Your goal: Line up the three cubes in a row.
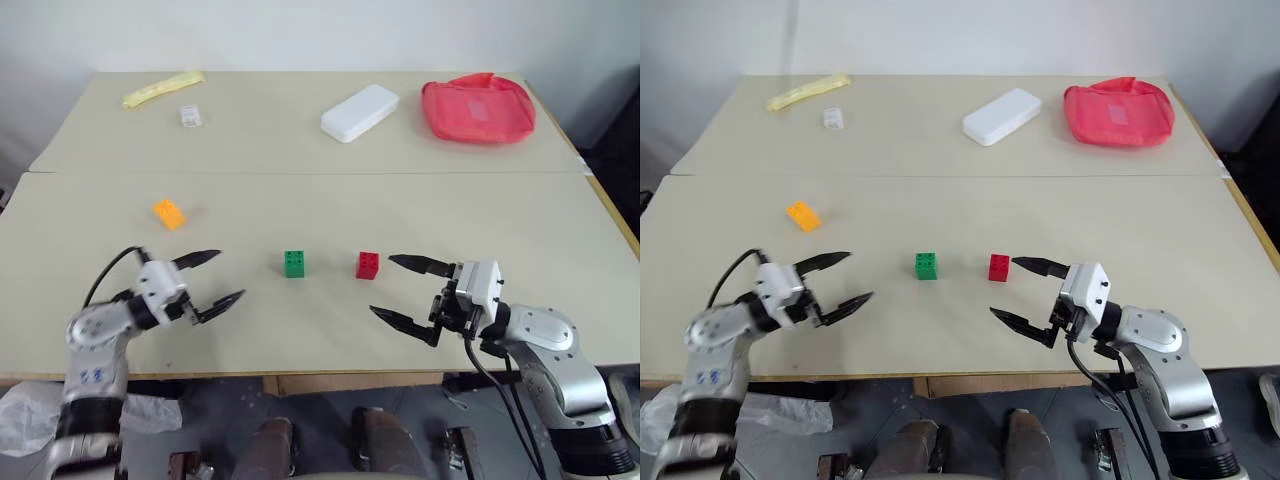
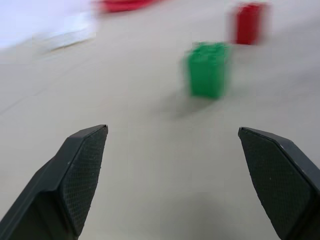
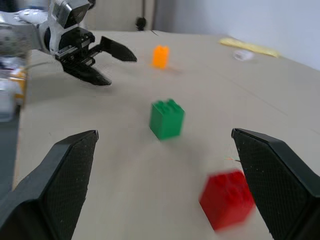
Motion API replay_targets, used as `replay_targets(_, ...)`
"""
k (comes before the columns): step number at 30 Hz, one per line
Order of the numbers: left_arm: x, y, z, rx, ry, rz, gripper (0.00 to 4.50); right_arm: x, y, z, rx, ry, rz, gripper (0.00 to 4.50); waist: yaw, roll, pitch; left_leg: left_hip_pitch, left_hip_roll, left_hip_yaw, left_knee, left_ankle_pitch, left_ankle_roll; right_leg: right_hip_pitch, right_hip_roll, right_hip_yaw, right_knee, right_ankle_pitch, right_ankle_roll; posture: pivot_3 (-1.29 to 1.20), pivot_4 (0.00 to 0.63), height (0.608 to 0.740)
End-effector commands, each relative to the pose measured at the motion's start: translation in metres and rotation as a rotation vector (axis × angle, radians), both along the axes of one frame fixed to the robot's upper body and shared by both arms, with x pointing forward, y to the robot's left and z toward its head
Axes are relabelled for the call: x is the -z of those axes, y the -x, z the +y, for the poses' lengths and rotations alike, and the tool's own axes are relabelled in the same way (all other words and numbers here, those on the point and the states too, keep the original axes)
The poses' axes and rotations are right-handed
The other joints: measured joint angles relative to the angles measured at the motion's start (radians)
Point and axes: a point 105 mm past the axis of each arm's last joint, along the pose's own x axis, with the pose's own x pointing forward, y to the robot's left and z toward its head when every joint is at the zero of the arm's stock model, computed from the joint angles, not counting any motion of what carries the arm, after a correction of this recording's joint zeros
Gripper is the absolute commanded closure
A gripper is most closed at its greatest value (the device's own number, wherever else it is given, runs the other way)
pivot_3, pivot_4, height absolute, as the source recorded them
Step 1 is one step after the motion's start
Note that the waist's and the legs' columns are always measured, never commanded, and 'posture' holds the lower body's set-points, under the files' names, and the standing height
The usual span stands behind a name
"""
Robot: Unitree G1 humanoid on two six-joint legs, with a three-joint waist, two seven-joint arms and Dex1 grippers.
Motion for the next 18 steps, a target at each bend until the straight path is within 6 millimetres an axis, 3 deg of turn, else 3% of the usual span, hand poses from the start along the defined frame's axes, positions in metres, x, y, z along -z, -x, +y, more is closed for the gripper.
replay_targets(1,-0.012,0.02,0.033,-0.291,0.131,-0.056,0.07,-0.014,0.002,0.01,-0.044,-0.04,-0.048,0.0,0.009,0.001,0.0,0.001,0.0,0.001,0.0,0.0,0.0,0.001,0.0,0.001,-0.001,0.0,0.0,0.0,0.15,0.74)
replay_targets(5,0.023,0.061,0.085,-0.689,0.308,0.027,0.07,-0.021,0.002,0.02,-0.088,-0.04,-0.094,0.0,0.009,0.0,0.0,0.003,-0.001,0.001,0.0,-0.002,0.0,0.003,0.0,0.001,-0.001,0.0,0.0,0.0,0.15,0.74)
replay_targets(9,0.032,0.072,0.086,-0.757,0.348,0.056,0.07,-0.023,-0.001,0.021,-0.1,-0.032,-0.114,0.0,0.014,0.0,0.0,0.002,0.0,0.001,0.0,-0.002,0.0,0.002,0.0,0.0,-0.002,0.0,0.0,0.0,0.15,0.74)
replay_targets(12,0.023,0.059,0.078,-0.773,0.37,0.043,0.07,-0.019,0.0,0.019,-0.139,-0.024,-0.055,0.0,0.016,-0.001,0.0,0.002,-0.001,0.0,0.0,-0.002,0.0,0.003,0.0,0.0,-0.002,0.0,0.0,0.0,0.15,0.74)
replay_targets(15,-0.001,0.017,0.059,-0.809,0.389,0.011,0.07,-0.015,0.003,0.018,-0.157,-0.005,-0.026,0.0,0.024,-0.001,0.0,0.003,-0.001,0.0,0.0,-0.002,0.0,0.003,0.0,0.0,-0.002,0.0,0.0,0.0,0.15,0.74)
replay_targets(18,-0.01,-0.026,0.041,-0.831,0.444,0.066,0.07,-0.016,-0.002,0.016,-0.11,-0.024,-0.058,0.0,0.03,-0.003,-0.002,0.003,-0.002,0.0,0.0,-0.002,0.0,0.002,0.002,-0.001,0.0,0.0,0.0,0.0,0.15,0.74)
